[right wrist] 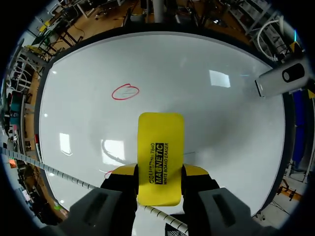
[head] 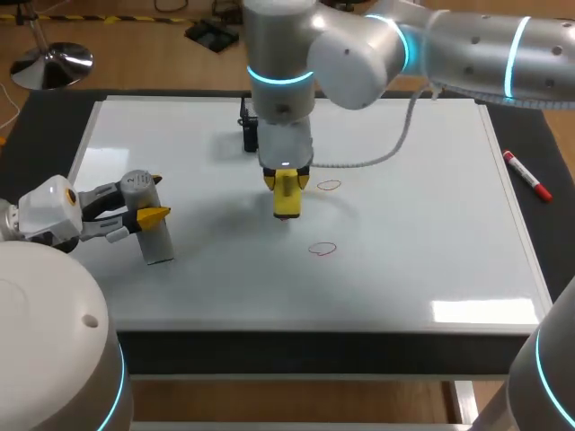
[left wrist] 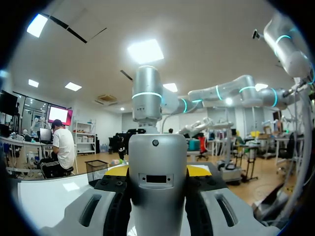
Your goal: Pick up the inspection probe, press it on each red-marked spot on the whiteboard one by one, put down the probe, pick up the eraser, and wipe off all the red marks.
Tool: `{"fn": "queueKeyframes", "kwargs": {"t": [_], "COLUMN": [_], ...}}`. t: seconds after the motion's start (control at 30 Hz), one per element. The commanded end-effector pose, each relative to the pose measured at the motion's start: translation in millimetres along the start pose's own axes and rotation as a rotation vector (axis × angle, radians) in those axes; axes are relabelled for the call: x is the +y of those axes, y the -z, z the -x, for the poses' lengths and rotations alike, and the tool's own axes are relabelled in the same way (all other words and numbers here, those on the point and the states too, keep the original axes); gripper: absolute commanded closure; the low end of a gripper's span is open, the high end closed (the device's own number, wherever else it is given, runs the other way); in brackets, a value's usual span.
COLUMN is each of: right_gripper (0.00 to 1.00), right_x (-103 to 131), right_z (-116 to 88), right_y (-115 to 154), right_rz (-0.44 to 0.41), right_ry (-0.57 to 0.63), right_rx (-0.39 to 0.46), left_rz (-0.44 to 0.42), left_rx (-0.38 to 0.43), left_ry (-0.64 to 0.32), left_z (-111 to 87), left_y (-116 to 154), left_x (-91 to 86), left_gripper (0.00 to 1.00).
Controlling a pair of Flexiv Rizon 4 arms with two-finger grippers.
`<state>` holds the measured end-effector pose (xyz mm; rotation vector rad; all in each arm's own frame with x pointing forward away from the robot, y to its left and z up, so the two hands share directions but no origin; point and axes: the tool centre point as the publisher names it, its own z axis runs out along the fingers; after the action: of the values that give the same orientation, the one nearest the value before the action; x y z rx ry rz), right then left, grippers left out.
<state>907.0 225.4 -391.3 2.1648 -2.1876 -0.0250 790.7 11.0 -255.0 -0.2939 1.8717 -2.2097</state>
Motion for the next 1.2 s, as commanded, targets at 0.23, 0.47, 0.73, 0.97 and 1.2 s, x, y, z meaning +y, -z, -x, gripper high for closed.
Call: {"fn": "queueKeyframes", "kwargs": {"t": [0.23, 0.47, 0.73, 0.97, 1.2], "right_gripper": [1.0, 1.0, 1.0, 1.0, 1.0], "right_x": [5, 3, 0, -2, -2], "right_z": [12, 20, 20, 14, -2], "right_y": [-18, -25, -32, -37, -36], "right_rz": [-0.002, 0.004, 0.029, 0.046, 0.047], "right_ry": [0.016, 0.048, 0.067, 0.067, 0.028], "right_rx": [0.03, 0.031, 0.042, 0.048, 0.048], "left_rz": [0.0, 0.0, 0.0, 0.0, 0.0], "left_rx": [0.0, 0.0, 0.0, 0.0, 0.0], "left_ry": [0.0, 0.0, 0.0, 0.0, 0.0], "left_z": [-0.5, -0.5, -0.5, -0.5, -0.5], "left_y": [0, 0, 0, 0, 0], "left_x": [-1.4, -1.4, -1.4, -1.4, -1.4], "left_gripper": [1.0, 1.0, 1.0, 1.0, 1.0]}}
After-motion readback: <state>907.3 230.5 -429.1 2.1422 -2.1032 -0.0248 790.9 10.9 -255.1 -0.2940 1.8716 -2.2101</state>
